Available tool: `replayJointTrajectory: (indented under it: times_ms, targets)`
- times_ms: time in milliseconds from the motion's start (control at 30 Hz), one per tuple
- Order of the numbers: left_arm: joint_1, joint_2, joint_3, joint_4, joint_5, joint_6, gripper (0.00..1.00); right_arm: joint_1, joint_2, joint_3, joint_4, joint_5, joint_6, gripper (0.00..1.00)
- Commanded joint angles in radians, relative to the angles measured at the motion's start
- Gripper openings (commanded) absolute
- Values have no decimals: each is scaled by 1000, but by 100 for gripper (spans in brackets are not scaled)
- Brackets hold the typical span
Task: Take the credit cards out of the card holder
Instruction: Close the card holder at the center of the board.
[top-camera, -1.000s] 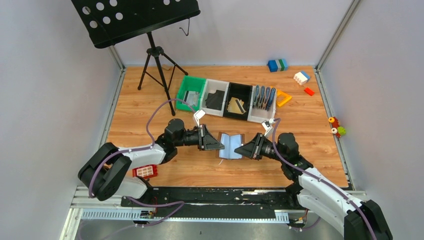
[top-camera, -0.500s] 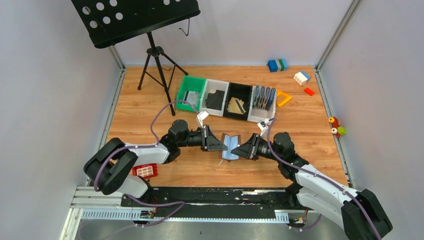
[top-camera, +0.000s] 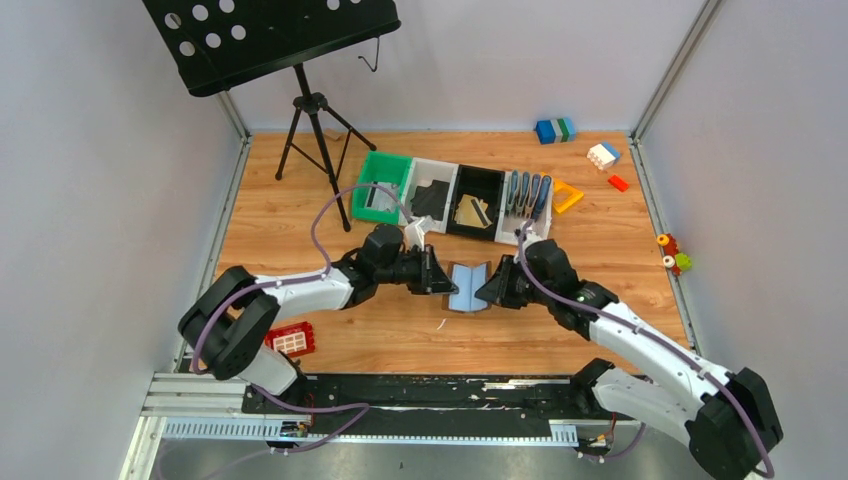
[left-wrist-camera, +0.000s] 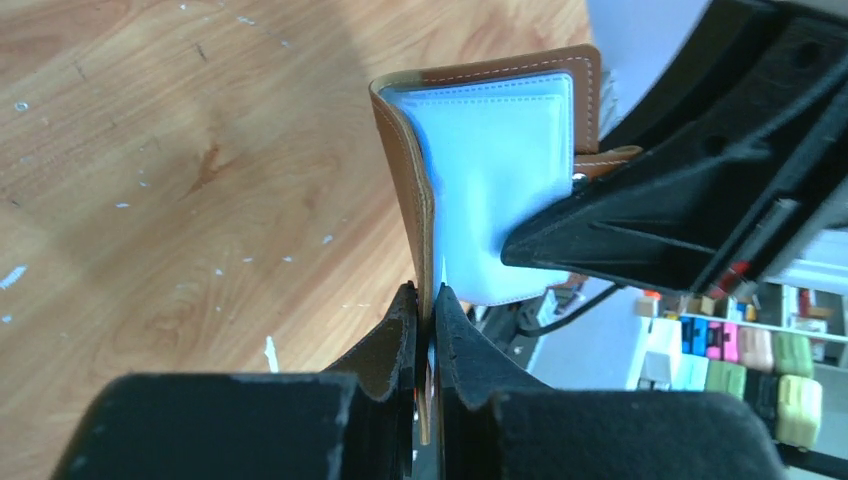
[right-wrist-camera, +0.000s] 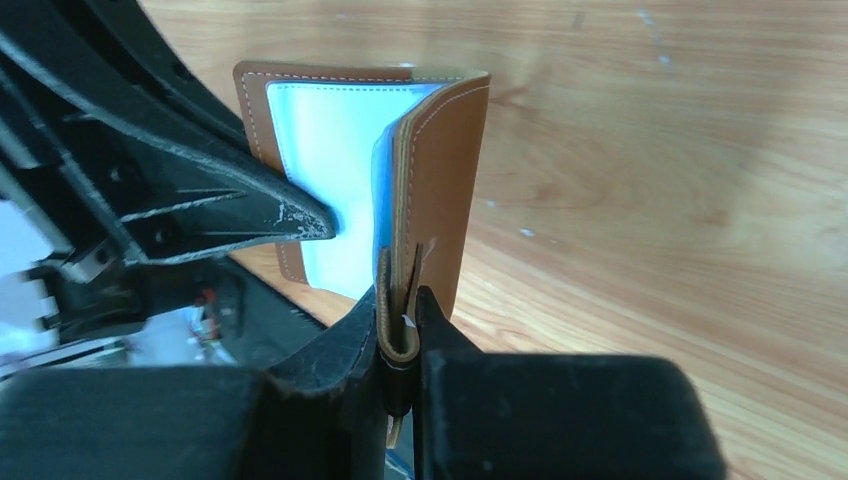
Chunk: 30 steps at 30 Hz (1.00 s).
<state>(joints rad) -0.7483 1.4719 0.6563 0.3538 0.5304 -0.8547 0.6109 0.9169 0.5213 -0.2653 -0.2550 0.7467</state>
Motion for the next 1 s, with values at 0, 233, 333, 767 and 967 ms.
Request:
replayJointTrajectory:
  times_ms: [0, 233, 333, 767, 967]
  targets:
    - [-34, 112, 65, -79, -38, 80, 8, 72, 109, 139, -159, 213, -105, 7]
    - [-36, 236, 122, -61, -62, 92, 8, 143, 150, 104, 60, 117, -77, 48]
    - [-36, 251, 123, -62, -66, 102, 8, 143, 177, 100, 61, 140, -84, 51]
    - [-36, 177, 130, -328, -234, 269, 37, 141, 314, 82, 193, 108, -84, 41]
    - [-35, 90, 110, -439, -299, 308, 39, 142, 379, 89, 241, 72, -85, 33]
